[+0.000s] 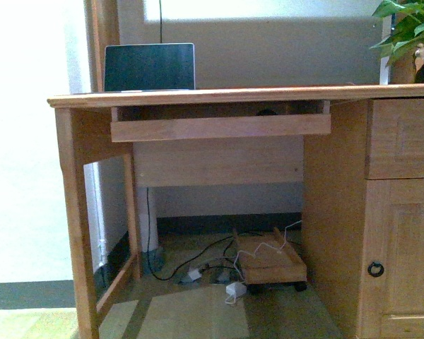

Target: Place mouse

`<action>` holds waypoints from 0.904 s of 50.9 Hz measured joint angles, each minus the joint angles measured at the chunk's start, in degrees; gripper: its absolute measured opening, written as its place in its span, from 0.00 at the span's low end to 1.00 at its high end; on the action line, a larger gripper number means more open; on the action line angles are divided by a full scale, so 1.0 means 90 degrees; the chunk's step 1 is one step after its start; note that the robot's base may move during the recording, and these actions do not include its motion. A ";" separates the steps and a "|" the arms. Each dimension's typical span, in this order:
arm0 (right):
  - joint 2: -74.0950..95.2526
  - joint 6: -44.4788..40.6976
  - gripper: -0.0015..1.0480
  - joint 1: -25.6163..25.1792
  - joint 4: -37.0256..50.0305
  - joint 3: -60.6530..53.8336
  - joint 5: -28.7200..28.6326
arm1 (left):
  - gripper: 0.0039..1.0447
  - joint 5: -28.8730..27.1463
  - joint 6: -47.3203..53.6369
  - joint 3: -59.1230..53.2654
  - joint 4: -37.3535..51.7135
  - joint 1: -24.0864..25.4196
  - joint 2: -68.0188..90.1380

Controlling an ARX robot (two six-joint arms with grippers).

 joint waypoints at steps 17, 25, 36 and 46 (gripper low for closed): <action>0.0000 0.0000 0.93 0.0000 0.0000 0.0000 0.0000 | 0.93 0.0000 0.0000 0.0000 0.0000 0.0000 0.0000; 0.0000 0.0000 0.93 0.0000 0.0000 0.0000 0.0000 | 0.93 -0.0002 0.0000 0.0000 0.0000 0.0000 0.0000; 0.0000 0.0000 0.93 0.0000 0.0000 0.0000 0.0000 | 0.93 -0.0002 0.0000 0.0000 0.0000 0.0000 0.0000; 0.0000 0.0000 0.93 0.0000 0.0000 0.0000 0.0000 | 0.93 -0.0002 0.0000 0.0000 0.0000 0.0000 0.0000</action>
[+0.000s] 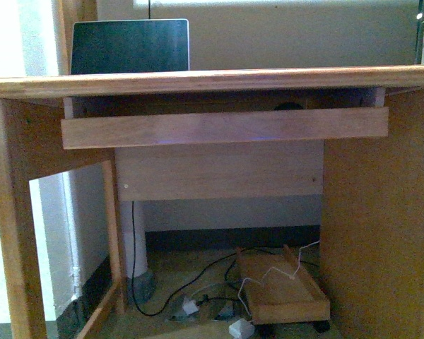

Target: Place mouse

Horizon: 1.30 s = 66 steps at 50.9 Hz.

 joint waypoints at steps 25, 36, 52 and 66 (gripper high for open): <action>-0.0005 0.0000 0.93 0.0000 0.0000 0.0000 0.0000 | 0.93 0.0000 0.0000 0.0000 -0.0002 0.0000 -0.0007; -0.0005 -0.0002 0.93 0.0000 0.0000 0.0000 0.0000 | 0.93 0.0000 0.0000 0.0000 -0.0002 0.0000 -0.0010; -0.0005 -0.0002 0.93 0.0000 0.0000 0.0000 0.0005 | 0.93 0.0000 0.0002 0.0000 -0.0002 0.0000 -0.0012; -0.0005 0.0000 0.93 0.0000 0.0000 0.0000 0.0005 | 0.93 0.1923 -0.0253 0.0546 -0.0189 0.0551 0.2356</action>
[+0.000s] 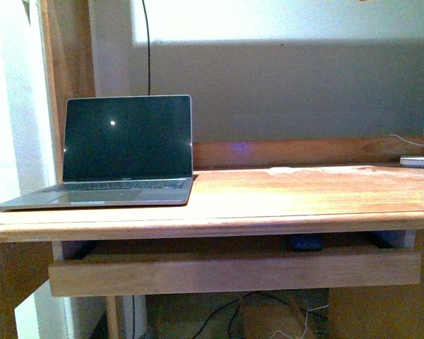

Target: Place mouse

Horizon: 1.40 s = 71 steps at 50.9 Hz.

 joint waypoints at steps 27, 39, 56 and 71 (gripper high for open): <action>0.0000 0.0000 0.93 0.0000 0.0000 0.0000 -0.0002 | 0.93 0.0488 0.7664 0.2773 0.7094 0.0425 0.8624; 0.0000 0.0000 0.93 0.0000 0.0000 0.0000 -0.0002 | 0.93 0.1144 0.8825 0.4267 0.6696 0.0066 0.9911; 0.0000 0.0000 0.93 0.0000 0.0000 0.0000 -0.0002 | 0.93 0.1751 0.9505 0.5644 0.6200 -0.0265 1.1047; 0.0000 0.0000 0.93 0.0000 0.0000 0.0000 -0.0002 | 0.93 0.1795 0.9964 0.6424 0.5547 -0.0221 1.1584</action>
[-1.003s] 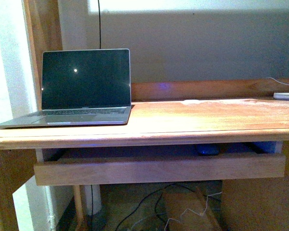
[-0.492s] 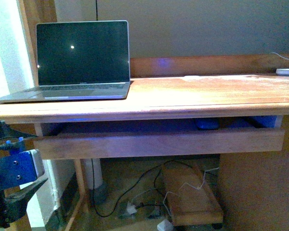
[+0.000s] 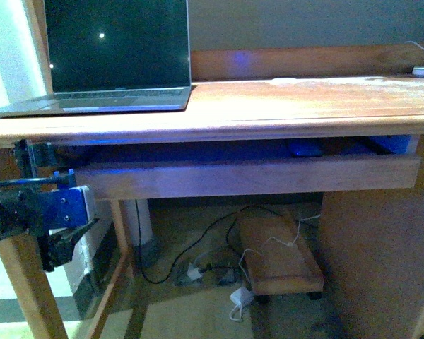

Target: Place mouse

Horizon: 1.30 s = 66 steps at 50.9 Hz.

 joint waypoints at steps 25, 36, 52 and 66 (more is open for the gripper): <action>0.0000 0.0000 0.93 0.0000 0.0000 0.0000 0.0002 | 0.93 0.0338 -0.0916 -0.0393 -0.4954 0.0119 -0.1814; 0.0000 0.0000 0.93 0.0000 0.0000 0.0000 -0.0002 | 0.93 0.1411 -0.3223 -0.1498 -0.4663 0.0136 -0.3004; 0.0000 0.0000 0.93 0.0000 0.0000 0.0000 0.0007 | 0.93 0.0449 -0.9180 -0.2370 -0.1365 -0.0272 -0.5141; 0.0000 0.0000 0.93 0.0000 0.0000 0.0000 0.0000 | 0.93 -0.2890 -1.2551 -0.4690 -0.4272 -0.1372 -0.9785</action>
